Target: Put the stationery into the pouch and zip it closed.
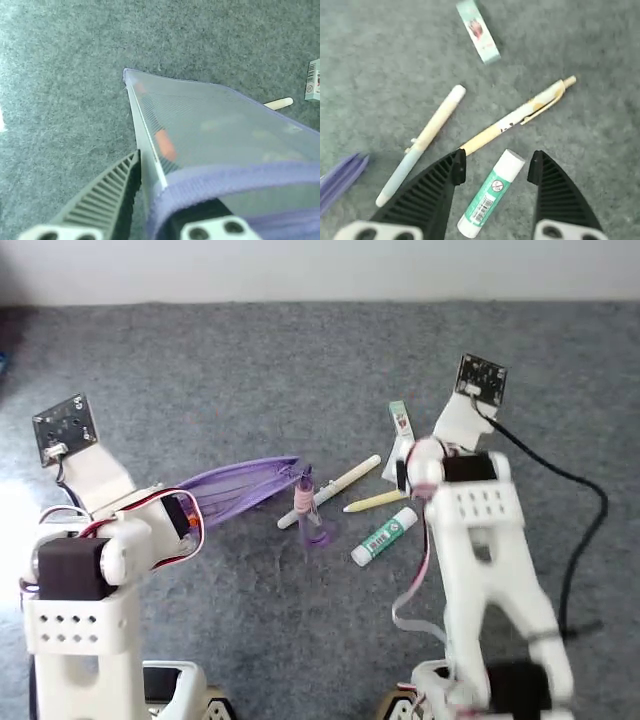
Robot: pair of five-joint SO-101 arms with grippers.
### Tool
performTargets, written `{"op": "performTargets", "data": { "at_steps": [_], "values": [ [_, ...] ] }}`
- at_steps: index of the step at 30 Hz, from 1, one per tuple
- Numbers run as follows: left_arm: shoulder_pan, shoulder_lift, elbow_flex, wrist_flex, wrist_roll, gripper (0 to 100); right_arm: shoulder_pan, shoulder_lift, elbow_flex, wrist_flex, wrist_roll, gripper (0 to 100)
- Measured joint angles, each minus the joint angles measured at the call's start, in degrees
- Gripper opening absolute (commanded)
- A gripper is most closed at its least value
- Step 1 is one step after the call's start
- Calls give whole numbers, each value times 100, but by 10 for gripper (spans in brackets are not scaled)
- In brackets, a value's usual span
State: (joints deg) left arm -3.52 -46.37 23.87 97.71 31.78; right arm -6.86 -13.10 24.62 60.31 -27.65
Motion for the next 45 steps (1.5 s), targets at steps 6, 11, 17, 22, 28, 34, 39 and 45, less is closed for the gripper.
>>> {"op": "performTargets", "data": {
  "at_steps": [6,11,17,22,28,34,39,45],
  "values": [
    [0,0,0,0,0,13,264,2057,-1635,677,-598,213],
    [0,0,0,0,0,13,316,3578,-3182,1442,-1020,213],
    [0,0,0,0,0,13,299,4888,-4703,1960,-1240,213],
    [0,0,0,0,0,13,396,5556,-5345,2154,-1248,210],
    [0,0,0,0,0,13,686,5987,-5662,2338,-1257,208],
    [0,0,0,0,0,13,941,6145,-5802,2585,-1257,22],
    [0,0,0,0,0,13,1204,6136,-5776,2734,-1266,34],
    [0,0,0,0,0,13,1266,5855,-5767,3033,-1248,9]
  ]
}}
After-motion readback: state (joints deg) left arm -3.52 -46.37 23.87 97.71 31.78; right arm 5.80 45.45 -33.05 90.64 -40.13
